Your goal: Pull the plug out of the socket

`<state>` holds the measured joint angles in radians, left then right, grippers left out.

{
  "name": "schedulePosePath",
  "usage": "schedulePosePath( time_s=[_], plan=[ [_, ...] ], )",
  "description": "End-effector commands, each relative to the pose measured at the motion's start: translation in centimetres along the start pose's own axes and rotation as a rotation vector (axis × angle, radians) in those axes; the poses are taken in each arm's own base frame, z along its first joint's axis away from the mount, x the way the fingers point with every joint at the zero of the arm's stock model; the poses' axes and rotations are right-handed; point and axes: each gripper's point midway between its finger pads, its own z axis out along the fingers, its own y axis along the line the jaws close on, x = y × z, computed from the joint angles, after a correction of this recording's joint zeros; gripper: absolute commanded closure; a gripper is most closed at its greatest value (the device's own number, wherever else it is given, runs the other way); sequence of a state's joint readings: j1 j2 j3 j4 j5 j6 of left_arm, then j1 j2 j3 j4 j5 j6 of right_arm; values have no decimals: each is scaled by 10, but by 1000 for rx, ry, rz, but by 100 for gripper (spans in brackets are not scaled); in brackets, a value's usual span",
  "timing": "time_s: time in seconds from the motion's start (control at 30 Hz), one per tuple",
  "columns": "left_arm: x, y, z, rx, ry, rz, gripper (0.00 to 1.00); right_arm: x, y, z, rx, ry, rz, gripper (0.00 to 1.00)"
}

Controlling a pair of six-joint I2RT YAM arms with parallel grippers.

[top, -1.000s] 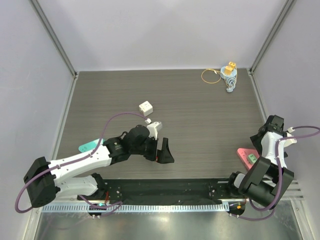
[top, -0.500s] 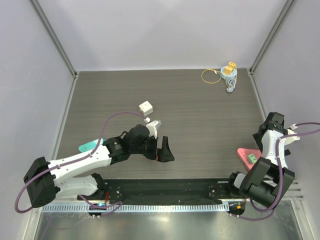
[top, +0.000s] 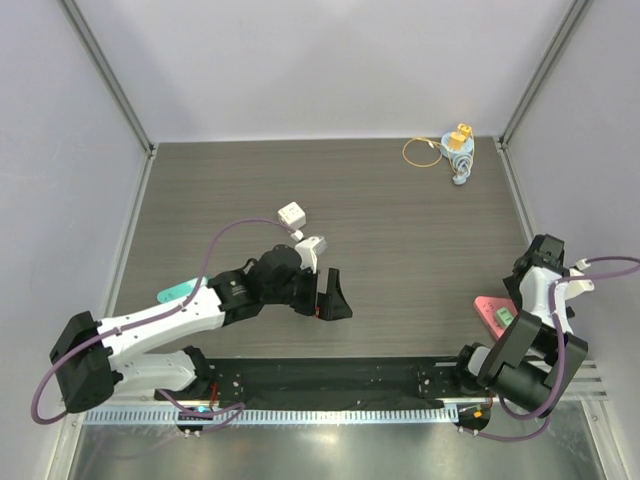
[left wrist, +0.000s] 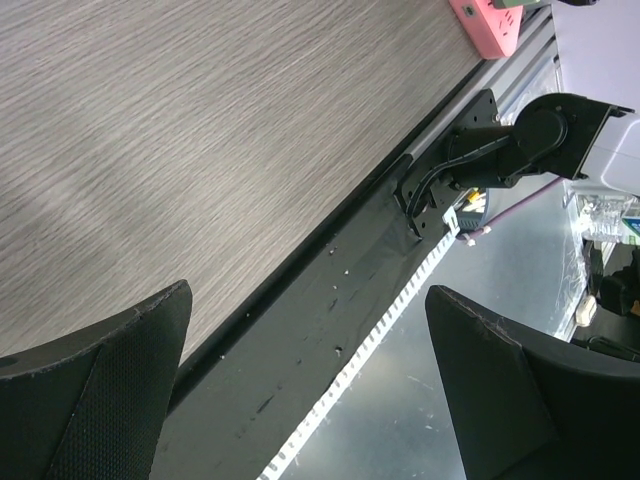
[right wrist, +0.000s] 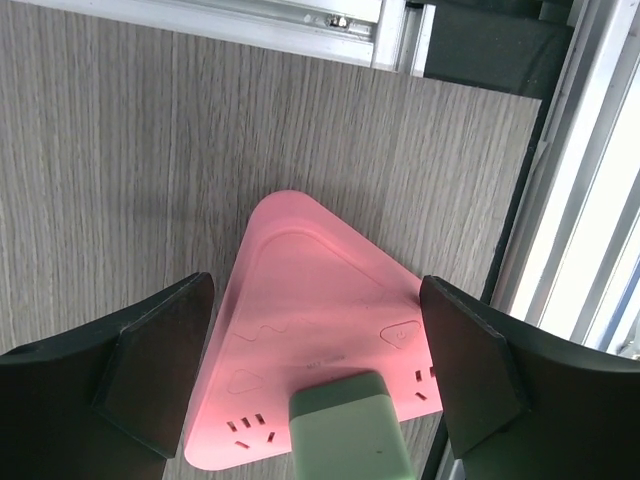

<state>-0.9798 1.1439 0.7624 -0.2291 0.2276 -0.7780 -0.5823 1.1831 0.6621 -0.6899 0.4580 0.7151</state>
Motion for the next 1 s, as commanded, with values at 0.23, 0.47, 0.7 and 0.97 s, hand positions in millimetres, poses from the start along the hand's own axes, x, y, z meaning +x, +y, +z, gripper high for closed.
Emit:
schedulePosePath(
  time_s=[0.23, 0.47, 0.7, 0.97],
  plan=[
    [-33, -26, 33, 30, 7, 0, 0, 33, 26, -2, -91, 62, 101, 11],
    [-52, -41, 63, 52, 29, -1, 3, 67, 53, -21, -185, 139, 151, 10],
    [-70, -51, 102, 63, 65, 5, 13, 78, 72, -41, -301, 192, 106, 10],
    [-71, -65, 148, 12, 83, 24, 26, 110, 77, -64, -455, 341, 76, 10]
  ],
)
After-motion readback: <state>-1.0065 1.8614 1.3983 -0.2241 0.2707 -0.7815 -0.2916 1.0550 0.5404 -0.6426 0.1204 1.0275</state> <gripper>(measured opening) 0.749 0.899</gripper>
